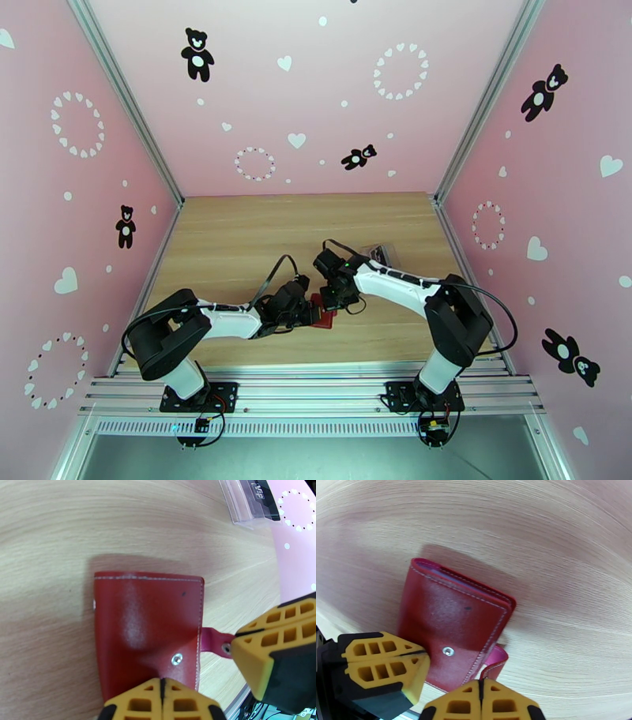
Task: Put the credit cards into the card holder
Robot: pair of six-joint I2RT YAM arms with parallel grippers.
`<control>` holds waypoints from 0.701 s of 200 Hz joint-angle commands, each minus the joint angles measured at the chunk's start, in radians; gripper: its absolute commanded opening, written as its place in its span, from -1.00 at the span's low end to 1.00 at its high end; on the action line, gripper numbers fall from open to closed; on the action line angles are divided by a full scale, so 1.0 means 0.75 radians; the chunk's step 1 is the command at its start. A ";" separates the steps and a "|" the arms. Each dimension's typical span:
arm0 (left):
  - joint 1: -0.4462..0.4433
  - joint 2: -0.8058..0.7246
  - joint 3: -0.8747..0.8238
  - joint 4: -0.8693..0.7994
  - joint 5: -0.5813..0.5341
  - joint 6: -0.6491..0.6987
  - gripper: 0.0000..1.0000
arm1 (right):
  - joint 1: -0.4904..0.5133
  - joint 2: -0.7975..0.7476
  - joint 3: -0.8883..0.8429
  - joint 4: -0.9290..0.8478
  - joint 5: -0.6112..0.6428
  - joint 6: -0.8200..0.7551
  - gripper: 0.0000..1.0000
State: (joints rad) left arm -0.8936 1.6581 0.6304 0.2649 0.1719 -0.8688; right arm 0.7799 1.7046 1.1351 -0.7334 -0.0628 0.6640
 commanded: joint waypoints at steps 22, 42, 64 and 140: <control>-0.003 0.019 -0.016 -0.136 -0.053 0.018 -0.91 | -0.005 -0.015 -0.033 0.088 -0.078 0.037 -1.00; -0.002 0.032 -0.012 -0.133 -0.052 0.017 -0.91 | -0.005 -0.003 -0.045 0.114 -0.094 0.041 -1.00; -0.003 0.031 -0.015 -0.126 -0.049 0.017 -0.91 | -0.005 0.016 -0.044 0.117 -0.097 0.037 -1.00; -0.004 0.036 -0.020 -0.116 -0.043 0.009 -0.99 | -0.005 0.059 -0.065 0.161 -0.137 0.035 -1.00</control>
State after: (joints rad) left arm -0.8936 1.6581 0.6304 0.2653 0.1722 -0.8688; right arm 0.7776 1.7241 1.1004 -0.6296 -0.1501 0.6807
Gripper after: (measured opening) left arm 0.038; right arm 0.057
